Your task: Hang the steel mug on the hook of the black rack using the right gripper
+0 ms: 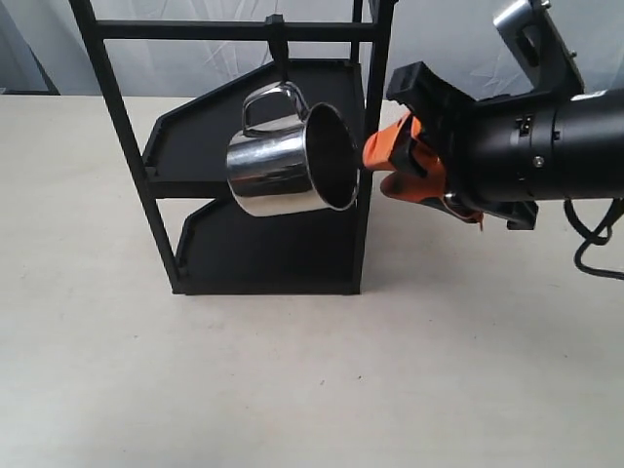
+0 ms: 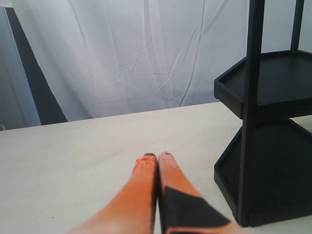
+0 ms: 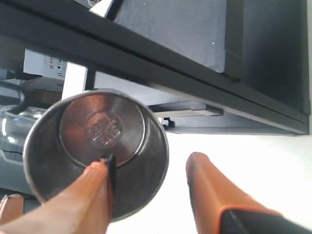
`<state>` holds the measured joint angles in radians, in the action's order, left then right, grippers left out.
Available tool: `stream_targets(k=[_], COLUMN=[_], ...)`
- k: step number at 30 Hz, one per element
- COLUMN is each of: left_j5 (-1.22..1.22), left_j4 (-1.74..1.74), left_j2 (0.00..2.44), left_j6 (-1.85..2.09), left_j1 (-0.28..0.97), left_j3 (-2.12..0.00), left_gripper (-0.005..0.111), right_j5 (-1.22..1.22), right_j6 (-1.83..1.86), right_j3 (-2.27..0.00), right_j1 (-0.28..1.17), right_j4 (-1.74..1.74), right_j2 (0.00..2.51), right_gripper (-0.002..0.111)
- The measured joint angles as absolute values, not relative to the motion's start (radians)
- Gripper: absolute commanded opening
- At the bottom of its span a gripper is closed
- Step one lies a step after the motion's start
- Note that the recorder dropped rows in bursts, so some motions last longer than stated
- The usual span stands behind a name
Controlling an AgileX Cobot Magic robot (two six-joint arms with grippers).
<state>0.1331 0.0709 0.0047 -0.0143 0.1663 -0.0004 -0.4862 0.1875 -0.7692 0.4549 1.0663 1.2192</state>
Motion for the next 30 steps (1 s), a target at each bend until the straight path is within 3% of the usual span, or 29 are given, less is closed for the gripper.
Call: stream_targets(k=[4,13,24,30], left_j5=[0.133,0.133,0.133,0.133], left_j4=[0.071,0.071,0.071,0.071], left_j2=[0.005,0.005,0.005,0.005], left_j6=[-0.014,-0.014,-0.014,-0.014], left_j1=[0.166,0.166,0.166,0.166], left_j3=[0.000,0.000,0.000,0.000], left_gripper=[0.002,0.002,0.002,0.002], right_j5=[-0.534,-0.723,-0.740,-0.264], right_j6=[0.127,0.081,0.082,0.194], right_j3=[-0.769,-0.769,-0.767,-0.459], right_j1=[0.455,0.455,0.455,0.391], right_j4=[0.954,0.703,0.596,0.473], right_j2=[1.145,0.930,0.815,0.651], right_gripper=[0.042,-0.001,-0.001,-0.001])
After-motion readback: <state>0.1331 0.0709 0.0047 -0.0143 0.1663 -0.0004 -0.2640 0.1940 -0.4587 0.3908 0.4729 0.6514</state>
